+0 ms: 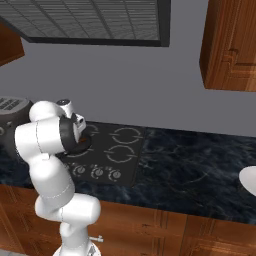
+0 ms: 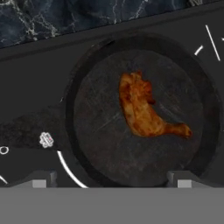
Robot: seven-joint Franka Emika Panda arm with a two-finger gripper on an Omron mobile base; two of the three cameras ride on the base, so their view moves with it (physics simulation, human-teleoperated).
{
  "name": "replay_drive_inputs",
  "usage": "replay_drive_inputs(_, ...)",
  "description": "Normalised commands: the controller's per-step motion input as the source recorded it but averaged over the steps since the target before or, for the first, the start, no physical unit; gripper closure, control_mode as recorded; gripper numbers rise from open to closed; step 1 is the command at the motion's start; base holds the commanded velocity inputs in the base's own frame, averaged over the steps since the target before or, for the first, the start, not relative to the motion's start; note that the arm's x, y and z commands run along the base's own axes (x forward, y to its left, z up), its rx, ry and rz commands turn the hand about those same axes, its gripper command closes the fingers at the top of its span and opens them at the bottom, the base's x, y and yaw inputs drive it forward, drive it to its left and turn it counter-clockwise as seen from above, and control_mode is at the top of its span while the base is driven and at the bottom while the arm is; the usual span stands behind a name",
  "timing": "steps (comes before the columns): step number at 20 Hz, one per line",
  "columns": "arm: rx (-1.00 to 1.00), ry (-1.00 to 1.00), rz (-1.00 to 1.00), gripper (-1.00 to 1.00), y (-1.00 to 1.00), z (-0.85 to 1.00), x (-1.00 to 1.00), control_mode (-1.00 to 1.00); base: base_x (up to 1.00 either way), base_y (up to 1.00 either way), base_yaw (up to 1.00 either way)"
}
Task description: Place the chicken drumstick on the plate and place the lemon wedge on the same plate.
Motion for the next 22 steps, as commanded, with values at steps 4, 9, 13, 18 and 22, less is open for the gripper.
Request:
replay_drive_inputs(4, 0.00, 0.04, 0.05, -1.00, 0.11, 0.00, 0.17, -1.00, 0.00, 0.00, 0.00)
replay_drive_inputs(9, 0.00, 0.10, 0.05, -1.00, 0.07, 0.00, 0.14, -1.00, 0.00, 0.00, 0.00)
replay_drive_inputs(13, 0.00, 0.12, 0.03, -1.00, 0.02, -0.06, 0.16, -1.00, 0.00, 0.00, 0.00)
replay_drive_inputs(18, -0.02, 0.06, 0.01, -1.00, 0.04, -0.14, 0.21, -1.00, 0.00, 0.00, 0.00)
replay_drive_inputs(22, -0.08, -0.01, 0.00, -1.00, 0.13, -0.20, 0.07, -1.00, 0.00, 0.00, 0.00)
